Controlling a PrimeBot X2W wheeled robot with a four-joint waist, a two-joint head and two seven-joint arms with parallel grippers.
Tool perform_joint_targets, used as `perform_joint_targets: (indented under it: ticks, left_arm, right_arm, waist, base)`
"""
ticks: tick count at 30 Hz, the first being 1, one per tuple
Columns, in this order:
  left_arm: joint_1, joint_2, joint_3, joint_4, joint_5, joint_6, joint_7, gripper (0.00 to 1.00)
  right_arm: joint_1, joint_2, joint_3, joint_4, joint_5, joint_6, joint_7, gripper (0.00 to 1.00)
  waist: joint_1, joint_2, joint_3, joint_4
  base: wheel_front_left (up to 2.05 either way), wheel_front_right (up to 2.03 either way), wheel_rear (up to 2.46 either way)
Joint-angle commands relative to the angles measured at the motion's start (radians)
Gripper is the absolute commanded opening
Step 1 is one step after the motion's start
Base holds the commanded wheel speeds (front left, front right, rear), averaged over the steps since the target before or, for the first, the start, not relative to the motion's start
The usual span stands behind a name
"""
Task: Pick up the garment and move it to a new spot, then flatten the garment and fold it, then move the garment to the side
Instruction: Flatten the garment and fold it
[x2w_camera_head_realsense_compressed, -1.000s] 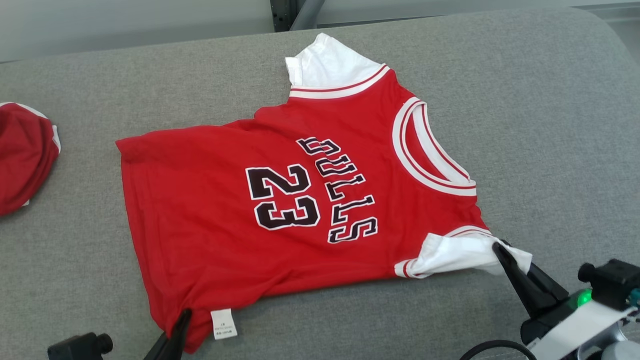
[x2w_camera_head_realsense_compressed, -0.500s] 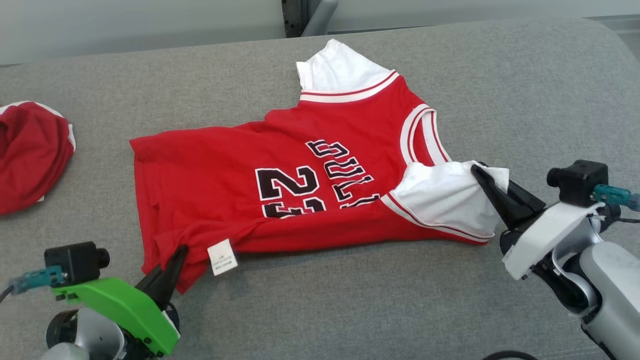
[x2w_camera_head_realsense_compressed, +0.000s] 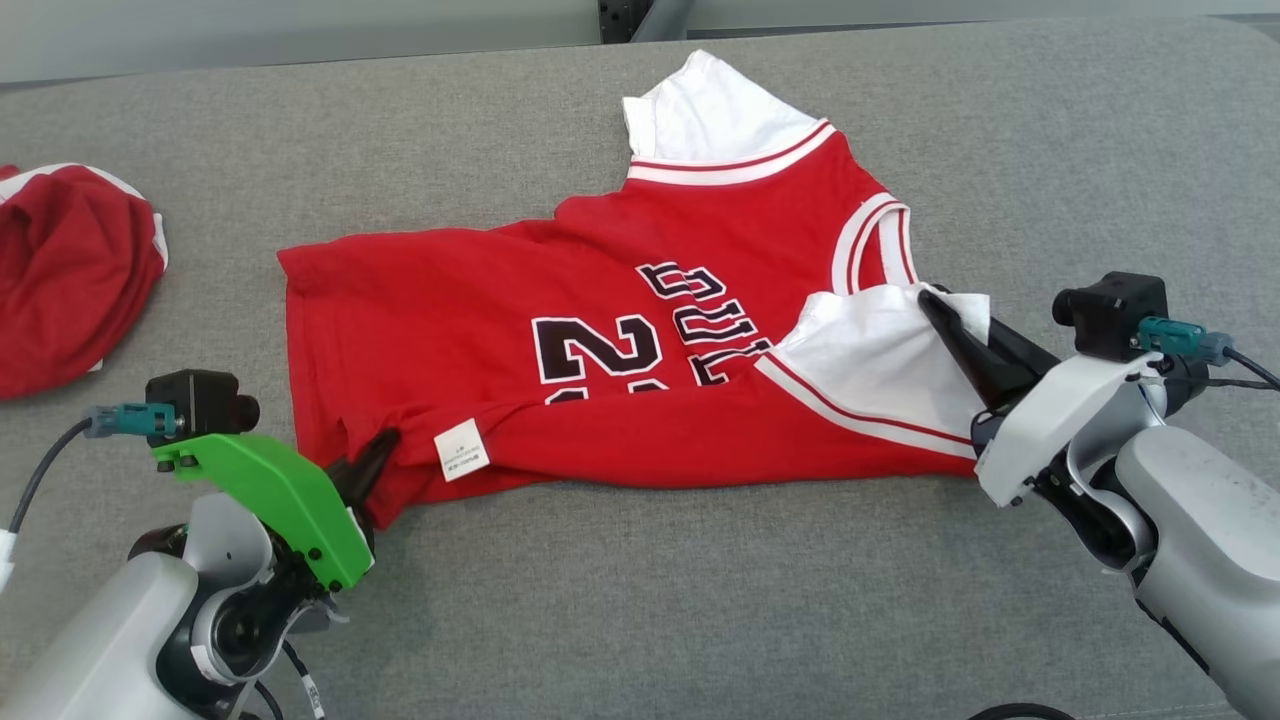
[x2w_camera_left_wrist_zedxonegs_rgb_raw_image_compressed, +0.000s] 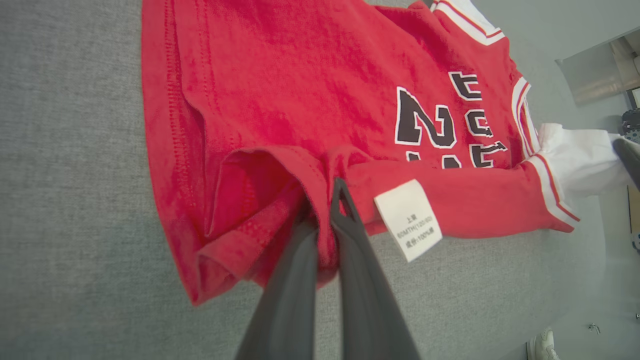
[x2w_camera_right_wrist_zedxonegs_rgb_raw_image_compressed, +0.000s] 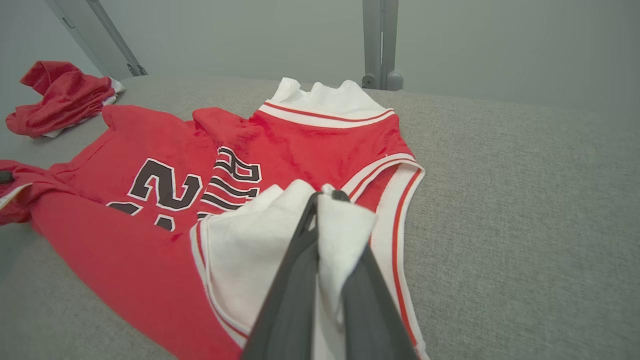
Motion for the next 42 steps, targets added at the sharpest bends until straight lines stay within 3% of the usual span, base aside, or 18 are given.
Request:
perform_joint_targets:
  ticks: [1, 4, 5, 6, 7, 8, 13, 19, 23, 31, 37, 42]
  left_arm:
    - [-0.025, -0.012, 0.002, 0.024, -0.003, -0.009, 0.005, 0.00]
    - [-0.053, -0.033, -0.014, 0.088, -0.003, -0.029, 0.019, 0.00]
    - [-0.057, -0.038, -0.020, 0.101, 0.003, -0.034, 0.020, 0.08]
    - [-0.061, -0.042, -0.025, 0.115, 0.008, -0.039, 0.019, 0.41]
    - [-0.063, -0.044, -0.028, 0.126, 0.012, -0.044, 0.016, 0.91]
    - [-0.064, -0.044, -0.029, 0.135, 0.017, -0.050, 0.010, 1.00]
    - [-0.039, -0.014, -0.013, 0.133, 0.071, -0.059, -0.081, 1.00]
    - [0.097, 0.037, 0.037, -0.006, 0.147, 0.008, -0.272, 1.00]
    - [0.216, 0.061, -0.002, -0.112, 0.214, 0.060, -0.340, 1.00]
    - [0.239, 0.030, -0.112, -0.097, 0.323, 0.089, -0.346, 1.00]
    - [0.158, -0.033, -0.151, 0.013, 0.359, 0.055, -0.336, 1.00]
    - [0.096, -0.058, -0.166, 0.093, 0.380, 0.035, -0.334, 1.00]
  right_arm:
    - [-0.019, -0.005, 0.011, 0.015, 0.003, -0.001, -0.012, 0.00]
    - [-0.051, 0.009, 0.043, 0.061, -0.019, -0.001, -0.031, 0.00]
    - [-0.062, 0.010, 0.046, 0.076, -0.029, -0.001, -0.039, 0.00]
    - [-0.069, 0.016, 0.051, 0.089, -0.037, -0.001, -0.047, 0.39]
    - [-0.072, 0.025, 0.055, 0.100, -0.039, -0.001, -0.053, 1.00]
    - [-0.074, 0.032, 0.058, 0.110, -0.039, -0.001, -0.057, 1.00]
    - [-0.062, 0.026, 0.001, 0.125, -0.048, -0.001, -0.096, 1.00]
    - [0.080, -0.009, -0.121, 0.033, -0.083, -0.001, -0.116, 1.00]
    - [0.215, -0.023, -0.196, -0.055, -0.120, -0.001, -0.072, 1.00]
    - [0.370, 0.008, -0.319, -0.191, -0.207, -0.001, 0.098, 1.00]
    - [0.424, 0.046, -0.382, -0.268, -0.277, -0.001, 0.233, 1.00]
    - [0.447, 0.070, -0.414, -0.321, -0.306, -0.001, 0.284, 1.00]
  waist:
    - [0.0000, 0.0120, 0.004, -0.002]
    - [0.0000, 0.0120, 0.007, -0.008]
    - [0.0000, 0.0120, 0.008, -0.009]
    - [0.0000, 0.0120, 0.008, -0.010]
    - [0.0000, 0.0120, 0.007, -0.010]
    - [0.0000, 0.0120, 0.004, -0.009]
    - [0.0000, 0.0120, -0.019, -0.004]
    - [0.0000, 0.0120, -0.059, 0.006]
    - [0.0000, 0.0120, -0.065, 0.017]
    - [0.0000, 0.0120, -0.034, 0.032]
    - [0.0000, 0.0120, -0.006, 0.038]
    - [0.0000, 0.0120, 0.006, 0.034]
  base:
    - [0.00, 0.00, 0.00]
    - [0.00, 0.00, 0.00]
    - [0.00, 0.00, 0.00]
    - [0.00, 0.00, 0.00]
    - [0.00, 0.00, 0.00]
    - [0.00, 0.00, 0.00]
    - [0.00, 0.00, 0.00]
    - [0.00, 0.00, 0.00]
    - [0.00, 0.00, 0.00]
    - [0.00, 0.00, 0.00]
    - [0.00, 0.00, 0.00]
    - [0.00, 0.00, 0.00]
